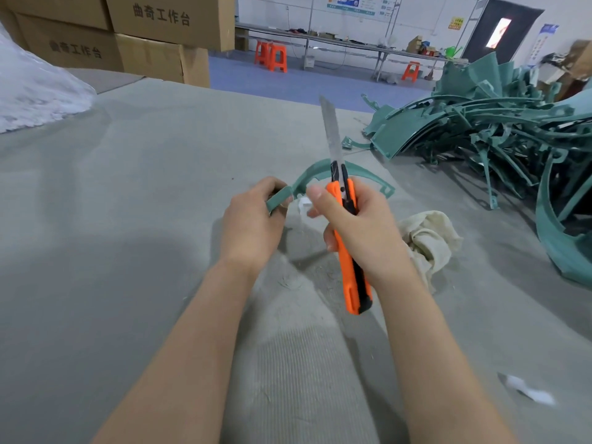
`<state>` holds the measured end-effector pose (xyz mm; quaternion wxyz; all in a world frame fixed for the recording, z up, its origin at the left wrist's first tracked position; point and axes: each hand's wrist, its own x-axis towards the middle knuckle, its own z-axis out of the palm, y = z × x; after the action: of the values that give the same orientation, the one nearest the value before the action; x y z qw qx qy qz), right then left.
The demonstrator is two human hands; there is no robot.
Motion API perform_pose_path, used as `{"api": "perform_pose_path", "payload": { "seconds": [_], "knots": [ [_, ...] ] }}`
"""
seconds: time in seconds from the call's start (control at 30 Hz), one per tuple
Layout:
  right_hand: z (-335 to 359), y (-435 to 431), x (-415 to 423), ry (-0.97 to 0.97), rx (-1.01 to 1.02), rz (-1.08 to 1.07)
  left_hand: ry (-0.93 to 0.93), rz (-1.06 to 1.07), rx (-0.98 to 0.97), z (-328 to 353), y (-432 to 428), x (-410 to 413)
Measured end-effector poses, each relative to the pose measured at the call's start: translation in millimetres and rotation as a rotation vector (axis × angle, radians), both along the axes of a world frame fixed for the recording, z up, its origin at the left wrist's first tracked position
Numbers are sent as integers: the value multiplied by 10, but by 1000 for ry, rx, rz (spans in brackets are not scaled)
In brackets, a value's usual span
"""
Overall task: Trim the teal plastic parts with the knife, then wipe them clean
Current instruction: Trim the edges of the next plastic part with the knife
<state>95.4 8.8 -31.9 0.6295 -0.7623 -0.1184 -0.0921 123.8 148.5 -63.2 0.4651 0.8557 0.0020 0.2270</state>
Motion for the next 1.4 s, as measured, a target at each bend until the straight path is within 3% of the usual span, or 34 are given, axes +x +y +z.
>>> {"api": "perform_pose_path", "payload": {
  "seconds": [0.23, 0.37, 0.73, 1.1, 1.4],
  "knots": [
    [-19, 47, 3, -132, -102, -89, 15, 97, 123, 22, -19, -26],
    [-33, 93, 0, -208, -223, -120, 22, 78, 172, 33, -52, -61],
    [-49, 111, -3, -340, -293, -218, 38, 24, 294, 69, -131, -128],
    [-60, -4, 86, -106, -4, -232, 23, 19, 270, 31, -138, -91],
    [-122, -190, 173, 41, -135, -272, -47, 63, 131, -6, -107, -57]
  ]
}}
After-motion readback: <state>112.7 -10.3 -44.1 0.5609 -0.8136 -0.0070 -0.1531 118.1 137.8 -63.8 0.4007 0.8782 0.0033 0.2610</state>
